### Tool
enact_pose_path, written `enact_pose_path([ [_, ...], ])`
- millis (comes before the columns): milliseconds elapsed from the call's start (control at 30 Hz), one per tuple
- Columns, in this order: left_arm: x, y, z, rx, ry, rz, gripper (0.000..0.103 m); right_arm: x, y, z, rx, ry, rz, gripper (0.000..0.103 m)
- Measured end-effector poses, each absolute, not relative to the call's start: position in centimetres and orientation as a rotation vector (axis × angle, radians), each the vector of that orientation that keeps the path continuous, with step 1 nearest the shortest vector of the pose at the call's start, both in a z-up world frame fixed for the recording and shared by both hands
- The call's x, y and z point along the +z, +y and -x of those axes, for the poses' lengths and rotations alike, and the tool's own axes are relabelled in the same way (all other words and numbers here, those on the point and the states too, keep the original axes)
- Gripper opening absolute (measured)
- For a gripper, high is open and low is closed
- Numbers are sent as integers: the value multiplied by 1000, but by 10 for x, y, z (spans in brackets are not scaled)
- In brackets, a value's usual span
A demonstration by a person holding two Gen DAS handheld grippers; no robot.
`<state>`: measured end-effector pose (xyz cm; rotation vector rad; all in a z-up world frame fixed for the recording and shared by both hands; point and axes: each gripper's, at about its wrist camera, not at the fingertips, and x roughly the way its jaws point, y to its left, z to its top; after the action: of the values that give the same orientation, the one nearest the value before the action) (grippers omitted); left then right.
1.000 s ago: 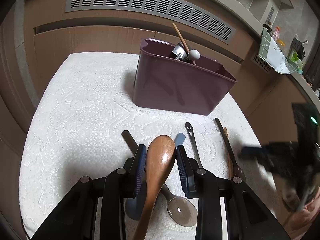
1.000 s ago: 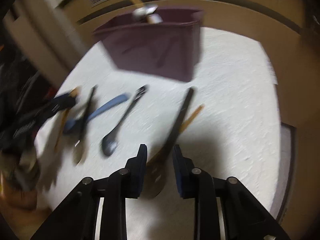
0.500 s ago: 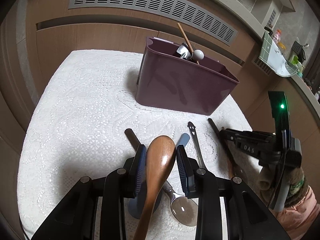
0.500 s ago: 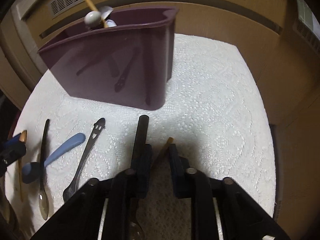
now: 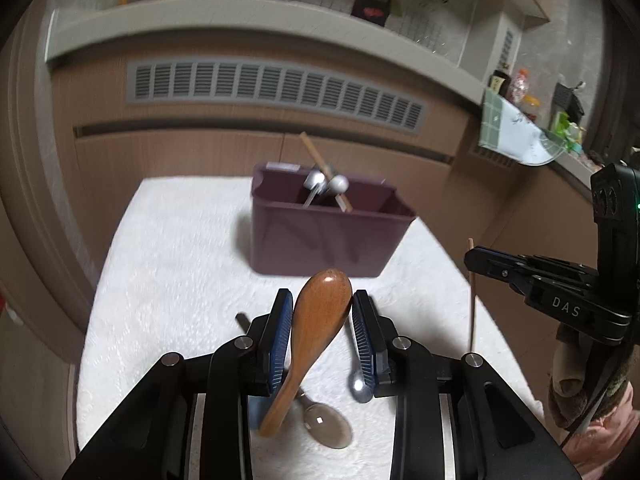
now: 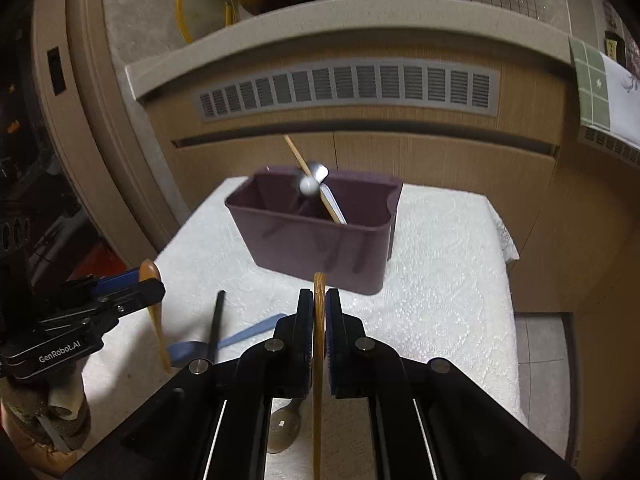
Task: Organize utensils
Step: 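Hold the wooden spoon in the left gripper while the right grasps a wooden chopstick, then carry the wooden spoon and chopstick over the caddy and open both grippers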
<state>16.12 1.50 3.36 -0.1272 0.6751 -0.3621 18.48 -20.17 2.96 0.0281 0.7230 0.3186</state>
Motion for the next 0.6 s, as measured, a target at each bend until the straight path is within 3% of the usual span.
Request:
enact_pose_path([
  [100,46,12,-156,-372,648,120,31,42,-200,-176,325,689,-33,5],
  [167,53,11,-156,-381,636,122,24,49,-204,-175,329,664,-40,5],
  [400,81,7,-169,-384,577,129,21,81,-210,-176,324,571,-59,5],
  [600,63,11,-189,-348,656,124,21,82,-214,-183,323,580,-49,5],
])
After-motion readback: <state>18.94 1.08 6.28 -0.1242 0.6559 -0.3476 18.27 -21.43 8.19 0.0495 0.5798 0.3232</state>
